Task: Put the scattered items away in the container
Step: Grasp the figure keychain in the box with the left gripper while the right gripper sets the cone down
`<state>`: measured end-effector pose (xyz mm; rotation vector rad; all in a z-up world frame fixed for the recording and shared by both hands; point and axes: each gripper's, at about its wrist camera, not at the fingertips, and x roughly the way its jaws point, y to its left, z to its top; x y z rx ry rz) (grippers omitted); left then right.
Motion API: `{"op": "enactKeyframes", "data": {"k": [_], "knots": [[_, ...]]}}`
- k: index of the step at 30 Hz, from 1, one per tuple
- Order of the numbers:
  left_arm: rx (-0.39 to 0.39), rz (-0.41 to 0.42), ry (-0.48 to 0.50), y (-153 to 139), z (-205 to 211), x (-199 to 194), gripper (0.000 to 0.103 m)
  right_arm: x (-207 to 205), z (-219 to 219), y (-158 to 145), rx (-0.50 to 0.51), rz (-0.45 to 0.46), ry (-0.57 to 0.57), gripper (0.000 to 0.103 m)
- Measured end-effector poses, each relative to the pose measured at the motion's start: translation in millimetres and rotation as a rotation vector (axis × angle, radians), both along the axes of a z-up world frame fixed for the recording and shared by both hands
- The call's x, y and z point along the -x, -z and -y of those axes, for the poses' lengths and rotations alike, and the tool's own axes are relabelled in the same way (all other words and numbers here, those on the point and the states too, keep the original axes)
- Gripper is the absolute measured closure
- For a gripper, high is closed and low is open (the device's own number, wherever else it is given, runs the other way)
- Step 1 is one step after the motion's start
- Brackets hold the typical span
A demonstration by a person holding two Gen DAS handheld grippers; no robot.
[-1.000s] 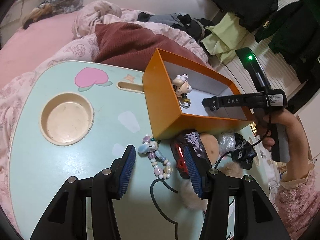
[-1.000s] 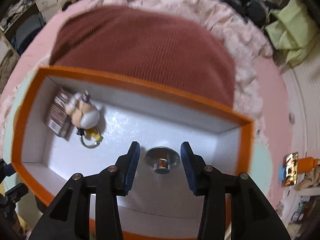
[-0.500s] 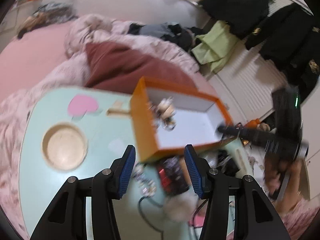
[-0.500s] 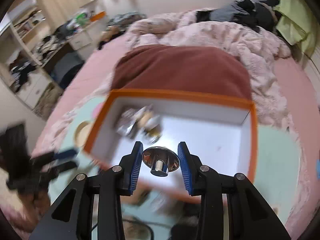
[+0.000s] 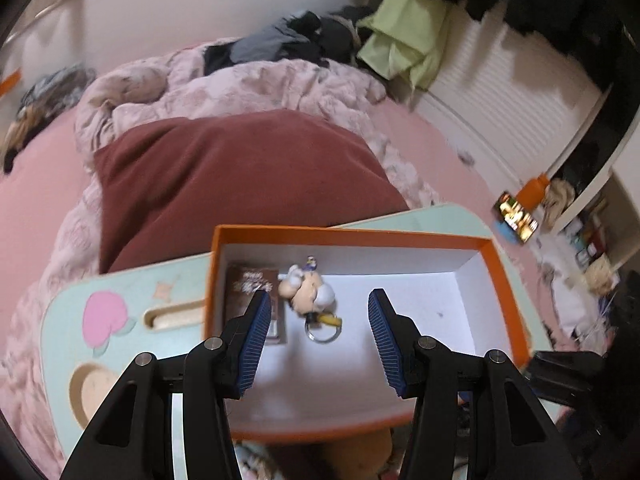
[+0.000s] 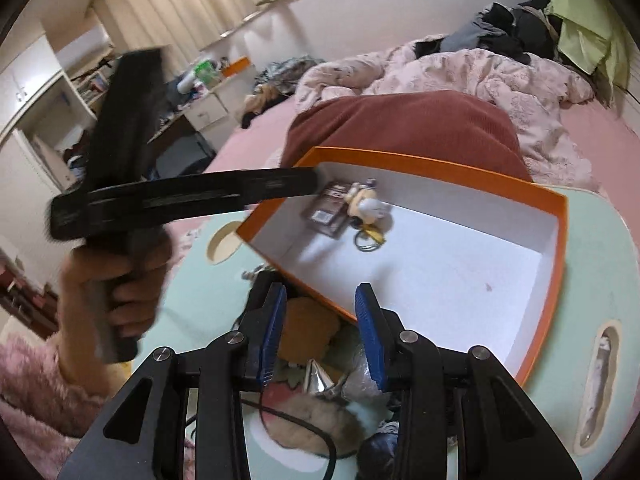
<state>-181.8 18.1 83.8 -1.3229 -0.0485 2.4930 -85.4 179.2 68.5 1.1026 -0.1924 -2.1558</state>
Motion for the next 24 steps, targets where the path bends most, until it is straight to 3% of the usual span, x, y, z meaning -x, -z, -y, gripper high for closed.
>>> {"op": "enactKeyframes", "data": {"k": [4,8,11,17,18,24], "knots": [[0.066,0.001,0.025,5,-17,13,0.054,4,-15,7,0.038,0.012,0.059,0.065],[0.112,0.054,0.027,19,-28,28,0.071,0,-22,10,0.031,0.001,0.092,0.066],[0.141,0.094,0.005,30,-32,37,0.077,1,-21,11,-0.004,-0.048,0.097,0.066],[0.194,0.087,0.018,42,-42,36,0.074,19,-22,19,-0.037,-0.095,0.105,0.066],[0.2,0.1,0.036,44,-46,35,0.069,22,-22,20,-0.043,-0.097,0.105,0.066],[0.183,0.202,0.108,56,-49,36,0.069,27,-26,24,-0.023,-0.09,0.094,0.066]]}}
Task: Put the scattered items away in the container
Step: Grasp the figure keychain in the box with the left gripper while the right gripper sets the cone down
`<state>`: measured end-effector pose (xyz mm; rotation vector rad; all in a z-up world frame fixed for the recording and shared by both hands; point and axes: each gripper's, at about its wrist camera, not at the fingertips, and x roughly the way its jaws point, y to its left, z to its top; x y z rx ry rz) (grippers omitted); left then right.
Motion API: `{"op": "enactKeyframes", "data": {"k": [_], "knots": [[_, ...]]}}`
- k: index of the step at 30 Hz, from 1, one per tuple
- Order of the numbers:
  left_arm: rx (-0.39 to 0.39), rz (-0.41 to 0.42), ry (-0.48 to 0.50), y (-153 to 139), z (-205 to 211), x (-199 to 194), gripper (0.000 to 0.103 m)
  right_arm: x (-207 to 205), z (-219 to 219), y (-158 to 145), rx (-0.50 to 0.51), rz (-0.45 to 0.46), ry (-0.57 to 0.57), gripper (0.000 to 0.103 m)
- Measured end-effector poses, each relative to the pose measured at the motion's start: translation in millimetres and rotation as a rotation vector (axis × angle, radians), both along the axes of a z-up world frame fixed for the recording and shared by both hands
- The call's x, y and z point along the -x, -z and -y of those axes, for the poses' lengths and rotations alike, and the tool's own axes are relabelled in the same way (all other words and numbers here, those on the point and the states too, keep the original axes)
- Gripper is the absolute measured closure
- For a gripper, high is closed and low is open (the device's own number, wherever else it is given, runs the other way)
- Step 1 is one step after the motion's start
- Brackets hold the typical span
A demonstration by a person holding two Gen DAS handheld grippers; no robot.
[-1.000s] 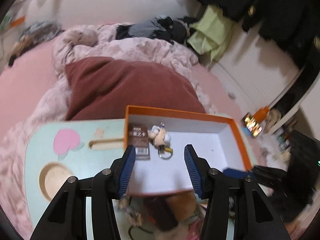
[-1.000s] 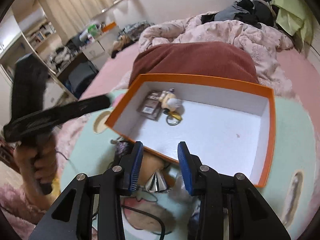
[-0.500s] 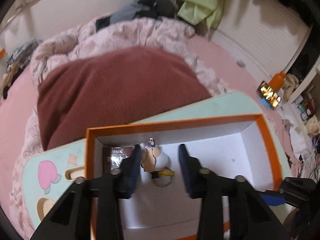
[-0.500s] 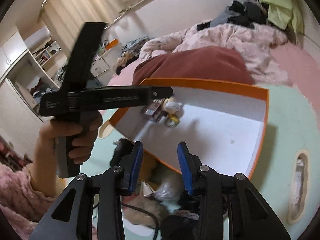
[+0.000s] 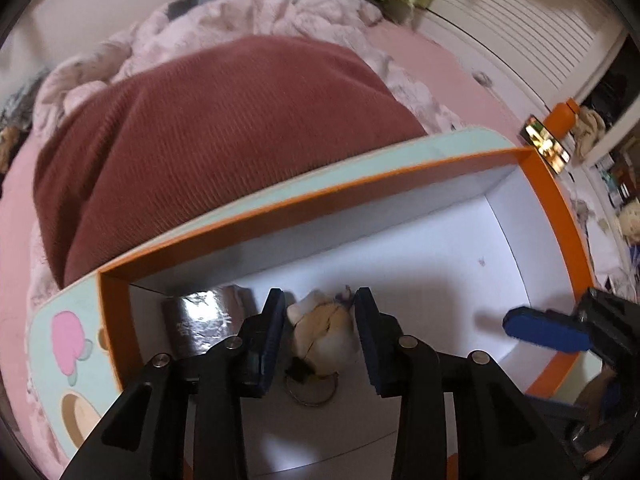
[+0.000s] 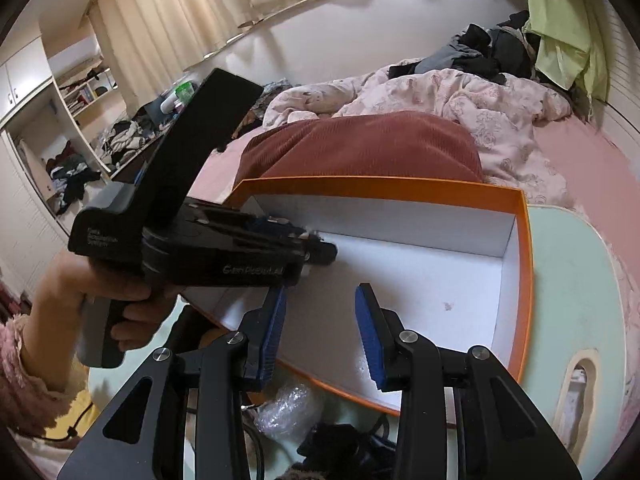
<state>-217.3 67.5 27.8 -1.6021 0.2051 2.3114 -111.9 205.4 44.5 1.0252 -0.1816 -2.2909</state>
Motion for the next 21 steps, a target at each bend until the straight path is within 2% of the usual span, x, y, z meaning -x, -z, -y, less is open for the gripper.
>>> {"op": "enactKeyframes", "data": {"k": [5,8,13,17,21], "knots": [[-0.003,-0.005,0.008,0,-3,-4,0.07,3,-10,-2,0.082,0.03,0.006,0.066],[-0.11,-0.052,-0.016,-17,8,-11,0.07,2,-16,-8,0.135,0.039,0.017,0.066],[-0.315,-0.186,-0.049,-75,38,-44,0.07,-5,-19,-34,0.154,-0.011,0.014,0.066],[-0.363,-0.249,-0.033,-100,58,-79,0.07,-5,-15,-46,0.15,-0.014,0.026,0.065],[-0.397,-0.225,-0.069,-89,79,-112,0.07,-3,-7,-46,0.115,0.019,0.045,0.062]]}}
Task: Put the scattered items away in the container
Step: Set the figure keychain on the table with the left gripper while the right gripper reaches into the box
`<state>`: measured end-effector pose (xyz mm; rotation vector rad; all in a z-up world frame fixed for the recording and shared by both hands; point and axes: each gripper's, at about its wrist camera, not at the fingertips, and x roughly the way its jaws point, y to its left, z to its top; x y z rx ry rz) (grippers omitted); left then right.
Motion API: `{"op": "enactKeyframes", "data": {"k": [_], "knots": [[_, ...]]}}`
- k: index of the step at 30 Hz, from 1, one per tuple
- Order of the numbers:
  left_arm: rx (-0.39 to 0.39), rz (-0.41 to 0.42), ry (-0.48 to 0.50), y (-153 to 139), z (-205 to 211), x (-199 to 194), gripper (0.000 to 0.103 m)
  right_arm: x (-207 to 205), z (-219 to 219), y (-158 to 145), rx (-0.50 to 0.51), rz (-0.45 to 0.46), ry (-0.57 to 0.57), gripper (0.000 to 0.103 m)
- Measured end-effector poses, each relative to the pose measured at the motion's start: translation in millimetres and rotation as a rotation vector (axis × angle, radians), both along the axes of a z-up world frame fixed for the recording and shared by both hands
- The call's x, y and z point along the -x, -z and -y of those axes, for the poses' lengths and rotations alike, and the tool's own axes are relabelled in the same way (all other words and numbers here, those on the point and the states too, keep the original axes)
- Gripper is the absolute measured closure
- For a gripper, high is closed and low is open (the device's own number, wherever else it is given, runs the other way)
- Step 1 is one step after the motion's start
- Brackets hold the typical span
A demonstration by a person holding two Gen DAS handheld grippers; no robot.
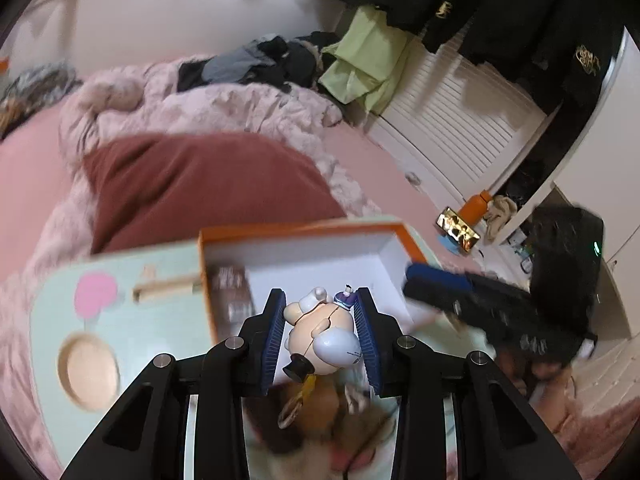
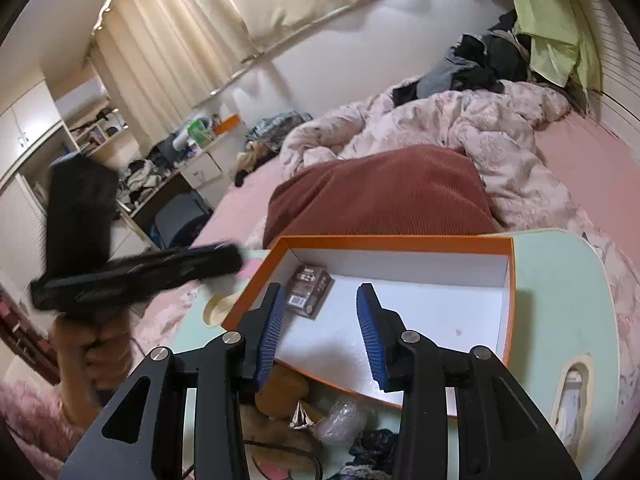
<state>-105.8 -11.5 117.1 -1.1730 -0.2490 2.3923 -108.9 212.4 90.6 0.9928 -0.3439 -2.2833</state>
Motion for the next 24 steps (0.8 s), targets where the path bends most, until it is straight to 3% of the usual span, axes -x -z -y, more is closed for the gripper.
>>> {"op": "enactKeyframes", "data": {"k": [6,15,20,24], "knots": [[-0.044,0.029,-0.093,48,21,-35,0.07,1,9,11,-0.02,0.07,0.027,0.06],[-0.118,-0.004,-0.148,72,31,-56,0.07,8,14,12,-0.022,0.135,0.064,0.06],[-0.192,-0.07,-0.156,65,39,-68,0.046,28,45,11,-0.133,0.182,0.041,0.06],[-0.213,-0.123,-0.203,60,53,-78,0.041,54,81,25,-0.215,0.283,-0.008,0.06]]}}
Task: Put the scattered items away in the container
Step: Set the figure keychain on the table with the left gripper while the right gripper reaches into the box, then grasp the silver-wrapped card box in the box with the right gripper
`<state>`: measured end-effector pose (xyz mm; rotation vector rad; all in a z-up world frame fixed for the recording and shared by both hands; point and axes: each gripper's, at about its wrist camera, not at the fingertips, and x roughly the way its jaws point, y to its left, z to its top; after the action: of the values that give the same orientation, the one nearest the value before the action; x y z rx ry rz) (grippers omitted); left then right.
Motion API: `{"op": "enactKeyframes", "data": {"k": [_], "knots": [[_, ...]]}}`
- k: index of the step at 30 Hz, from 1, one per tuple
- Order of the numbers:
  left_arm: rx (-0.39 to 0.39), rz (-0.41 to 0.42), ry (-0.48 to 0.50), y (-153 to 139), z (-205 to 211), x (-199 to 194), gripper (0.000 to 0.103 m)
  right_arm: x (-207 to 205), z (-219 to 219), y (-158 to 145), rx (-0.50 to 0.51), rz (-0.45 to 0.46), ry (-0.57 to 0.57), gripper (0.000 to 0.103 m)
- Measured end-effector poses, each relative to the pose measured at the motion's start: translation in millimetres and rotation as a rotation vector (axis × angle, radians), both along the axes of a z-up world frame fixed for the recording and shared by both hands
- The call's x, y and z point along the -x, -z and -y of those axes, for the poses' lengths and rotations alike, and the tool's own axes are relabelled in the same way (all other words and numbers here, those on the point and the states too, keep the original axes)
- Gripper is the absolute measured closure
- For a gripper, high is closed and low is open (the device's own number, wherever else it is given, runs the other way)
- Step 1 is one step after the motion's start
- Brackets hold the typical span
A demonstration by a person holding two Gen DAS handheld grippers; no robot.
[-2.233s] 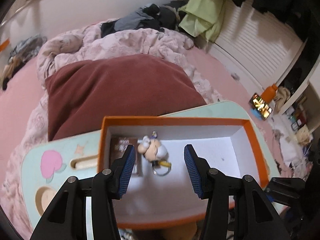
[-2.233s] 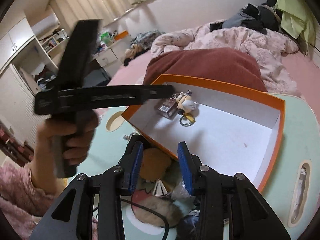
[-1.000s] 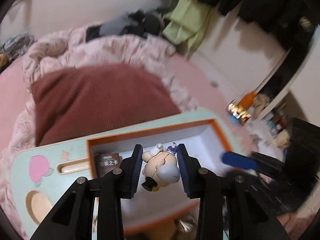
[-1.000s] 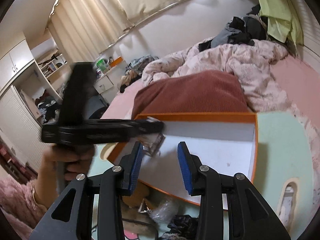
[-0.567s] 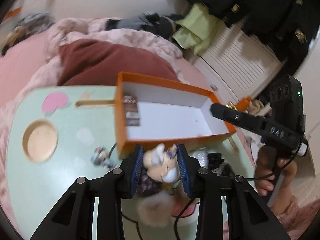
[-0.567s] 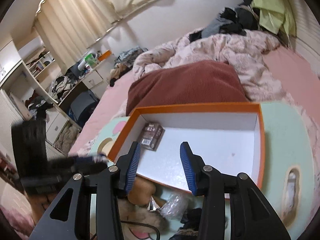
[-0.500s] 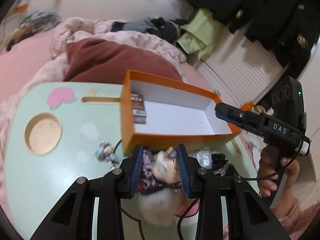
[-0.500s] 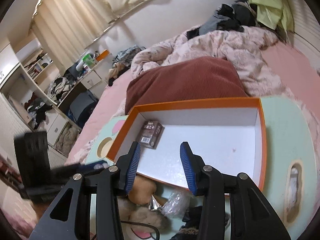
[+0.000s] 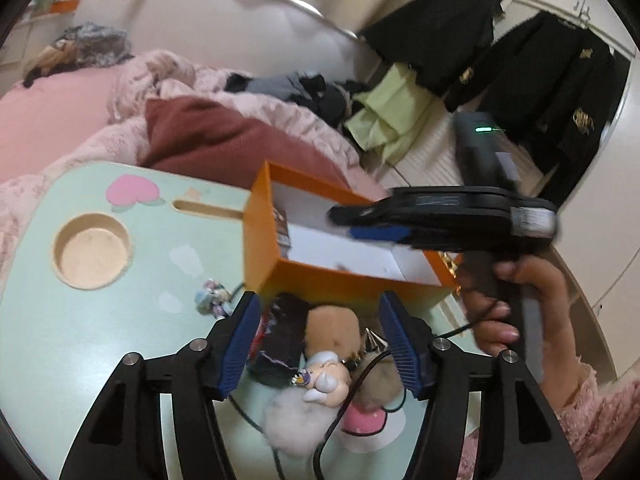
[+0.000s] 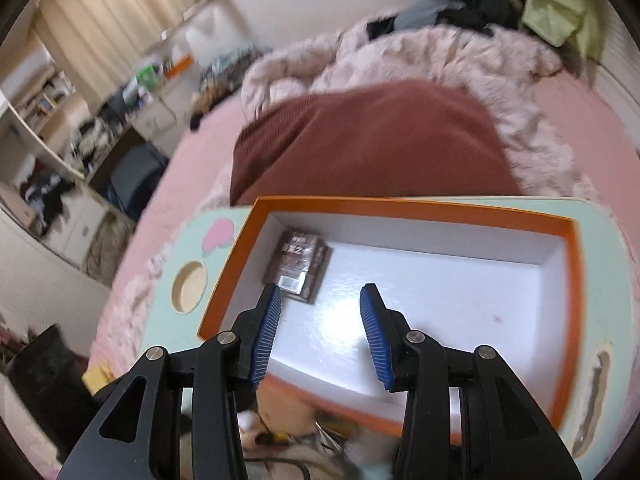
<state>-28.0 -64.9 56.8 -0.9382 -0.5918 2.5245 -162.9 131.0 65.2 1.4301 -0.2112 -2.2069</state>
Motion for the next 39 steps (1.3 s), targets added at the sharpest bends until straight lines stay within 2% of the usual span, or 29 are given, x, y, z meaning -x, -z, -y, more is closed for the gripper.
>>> {"op": "enactKeyframes", "data": {"k": [3,6,9,10,13,17,19,21,24,25,27,33,35,37,39], "knots": [[-0.009,0.003,-0.056,1,16,-3,0.04,22,25,18,-0.045,0.088,-0.022,0.06],[-0.045,0.024,-0.095,7,33,-1,0.04,35,46,32,-0.116,0.115,-0.044,0.06],[-0.076,0.044,-0.118,12,43,2,0.04,38,59,38,-0.152,0.092,-0.07,0.059],[-0.077,0.049,-0.126,14,46,3,0.04,37,59,36,-0.182,0.077,-0.077,0.055],[-0.079,0.055,-0.136,18,51,6,0.04,36,44,29,-0.266,0.044,-0.026,0.053],[-0.084,0.06,-0.137,22,52,6,0.04,38,17,24,-0.252,0.103,0.056,0.053],[-0.087,0.061,-0.137,22,53,7,0.04,36,17,16,-0.159,0.1,0.032,0.053],[-0.092,0.062,-0.137,22,54,7,0.04,33,27,16,-0.12,0.121,-0.008,0.053],[-0.094,0.057,-0.146,23,56,4,0.04,29,50,26,-0.176,0.132,-0.064,0.05],[-0.096,0.054,-0.152,24,58,4,0.04,27,51,25,-0.174,0.105,-0.062,0.042],[-0.102,0.061,-0.158,26,61,2,0.04,22,49,26,-0.212,0.075,-0.061,0.033],[-0.111,0.081,-0.154,32,64,4,0.04,24,16,13,-0.335,0.049,0.031,0.033],[-0.109,0.082,-0.152,32,63,5,0.04,22,8,7,-0.233,0.059,0.028,0.033],[-0.109,0.088,-0.146,33,62,5,0.04,23,14,11,-0.116,0.136,0.006,0.033],[-0.112,0.088,-0.146,33,61,4,0.04,23,21,18,-0.081,0.181,-0.018,0.034]]}}
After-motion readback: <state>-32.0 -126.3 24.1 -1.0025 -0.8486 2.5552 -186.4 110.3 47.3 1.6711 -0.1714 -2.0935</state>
